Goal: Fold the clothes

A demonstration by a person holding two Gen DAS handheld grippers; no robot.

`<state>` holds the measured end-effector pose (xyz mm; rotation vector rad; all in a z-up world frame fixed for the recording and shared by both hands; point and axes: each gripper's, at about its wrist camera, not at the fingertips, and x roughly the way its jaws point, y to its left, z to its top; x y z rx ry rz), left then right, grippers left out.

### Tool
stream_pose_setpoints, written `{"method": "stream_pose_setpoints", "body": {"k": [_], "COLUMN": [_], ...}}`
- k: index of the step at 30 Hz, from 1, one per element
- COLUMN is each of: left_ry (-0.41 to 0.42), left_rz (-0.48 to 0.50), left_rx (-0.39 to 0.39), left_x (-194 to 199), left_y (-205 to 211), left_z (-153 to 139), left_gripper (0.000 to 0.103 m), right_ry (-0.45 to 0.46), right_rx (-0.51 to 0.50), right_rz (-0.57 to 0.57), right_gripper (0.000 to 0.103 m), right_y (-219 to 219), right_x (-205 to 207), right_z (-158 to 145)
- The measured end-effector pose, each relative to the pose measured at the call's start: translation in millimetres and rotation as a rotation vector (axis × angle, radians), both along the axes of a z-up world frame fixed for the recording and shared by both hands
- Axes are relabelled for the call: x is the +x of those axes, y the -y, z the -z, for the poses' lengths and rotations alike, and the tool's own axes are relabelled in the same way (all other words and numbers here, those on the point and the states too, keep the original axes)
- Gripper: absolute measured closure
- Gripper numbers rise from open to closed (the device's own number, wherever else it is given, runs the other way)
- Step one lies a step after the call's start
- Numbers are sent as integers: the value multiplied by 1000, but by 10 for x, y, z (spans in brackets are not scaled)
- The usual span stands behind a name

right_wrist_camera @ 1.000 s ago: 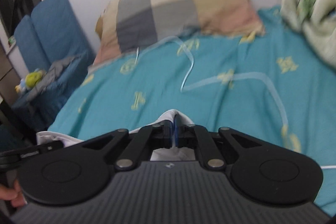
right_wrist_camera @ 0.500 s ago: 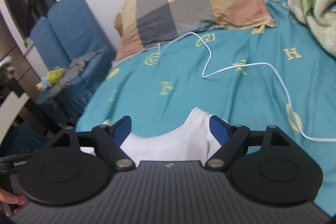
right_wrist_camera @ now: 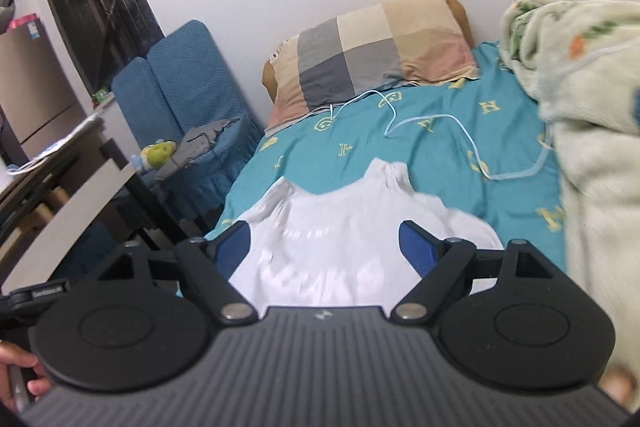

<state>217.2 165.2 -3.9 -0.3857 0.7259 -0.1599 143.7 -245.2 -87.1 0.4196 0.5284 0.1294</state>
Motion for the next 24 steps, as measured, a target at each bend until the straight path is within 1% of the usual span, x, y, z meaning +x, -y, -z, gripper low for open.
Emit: {"method": "stream_pose_setpoints", "body": {"k": [2, 5, 7, 11, 12, 14, 17, 18, 19, 20, 21, 22, 23, 24], "left_ry": [-51, -128, -198, -286, -305, -335, -349, -342, -333, -323, -310, -293, -276, -247], "left_rz": [-26, -80, -124, -210, -226, -259, -310, -324, -334, -344, -355, -360, -365, -365], "left_rx": [-67, -192, -253, -403, -425, -437, -429, -431, -434, -437, -447, -462, -477, -478], "left_x": [-160, -258, -250, -151, -103, -1, 160, 216, 259, 302, 331, 363, 395, 435], "left_y": [-124, -305, -386, -491, -486, -475, -512, -531, -564, -599, -632, -663, -693, -713], "left_z": [84, 283, 441, 734, 814, 961, 1152, 1196, 1227, 1257, 1272, 1270, 1267, 1189], "left_gripper": [27, 26, 27, 27, 28, 32, 35, 41, 53, 63, 88, 100, 100, 101], "right_ry": [-4, -15, -41, -109, -128, -145, -149, -150, -151, -154, -160, -165, -170, -170], "right_rx": [10, 30, 51, 89, 100, 111, 124, 126, 129, 129, 130, 131, 132, 129], "right_rz": [8, 20, 32, 46, 47, 36, 20, 20, 20, 23, 30, 37, 43, 47], "right_gripper": [20, 20, 20, 20, 20, 20, 20, 20, 20, 20, 20, 20, 20, 20], "right_y": [10, 31, 63, 84, 82, 41, 16, 19, 23, 29, 39, 51, 61, 64], "right_x": [-302, -708, -824, -836, -822, -781, -686, -650, -613, -569, -522, -474, -434, -402], "right_z": [33, 117, 266, 535, 594, 666, 745, 776, 807, 838, 866, 893, 919, 934]}}
